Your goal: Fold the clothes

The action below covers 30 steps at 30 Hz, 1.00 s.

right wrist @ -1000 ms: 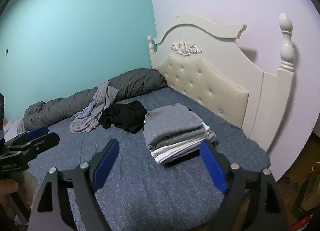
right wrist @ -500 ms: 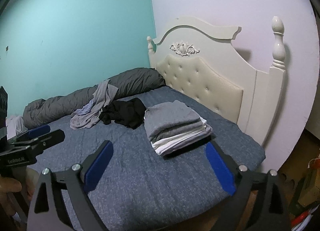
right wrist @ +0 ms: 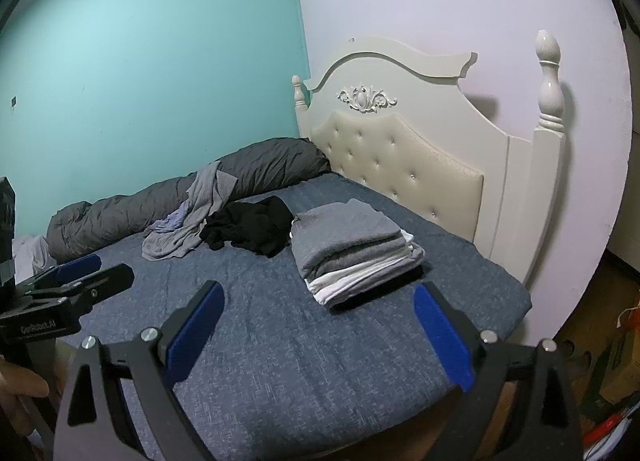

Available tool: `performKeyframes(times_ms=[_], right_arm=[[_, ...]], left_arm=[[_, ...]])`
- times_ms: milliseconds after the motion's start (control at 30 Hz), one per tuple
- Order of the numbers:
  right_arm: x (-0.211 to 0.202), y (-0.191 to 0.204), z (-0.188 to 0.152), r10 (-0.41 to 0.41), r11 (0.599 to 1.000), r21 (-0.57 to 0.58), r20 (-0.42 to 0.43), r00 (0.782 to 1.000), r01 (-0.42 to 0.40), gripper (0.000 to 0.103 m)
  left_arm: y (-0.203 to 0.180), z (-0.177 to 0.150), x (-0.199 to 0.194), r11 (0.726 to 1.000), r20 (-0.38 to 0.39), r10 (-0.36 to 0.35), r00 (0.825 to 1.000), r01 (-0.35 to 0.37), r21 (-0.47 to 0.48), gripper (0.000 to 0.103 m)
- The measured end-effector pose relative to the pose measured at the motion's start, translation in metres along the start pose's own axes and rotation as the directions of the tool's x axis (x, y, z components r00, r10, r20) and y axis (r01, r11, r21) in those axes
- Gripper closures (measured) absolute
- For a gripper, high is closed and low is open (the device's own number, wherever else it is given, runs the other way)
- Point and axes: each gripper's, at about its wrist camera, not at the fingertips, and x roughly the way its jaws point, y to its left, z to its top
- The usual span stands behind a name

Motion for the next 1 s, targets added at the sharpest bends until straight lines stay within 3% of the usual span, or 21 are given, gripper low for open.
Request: performKeyframes(times_ms=[1000], right_arm=[[0.005, 0.002, -0.011, -0.011, 1.0, 0.003, -0.019, 1.0, 0.011, 0.006]], left_arm=[[-0.003, -0.007, -0.002, 0.999, 0.011, 0.012, 1.0, -0.012, 0.029, 0.001]])
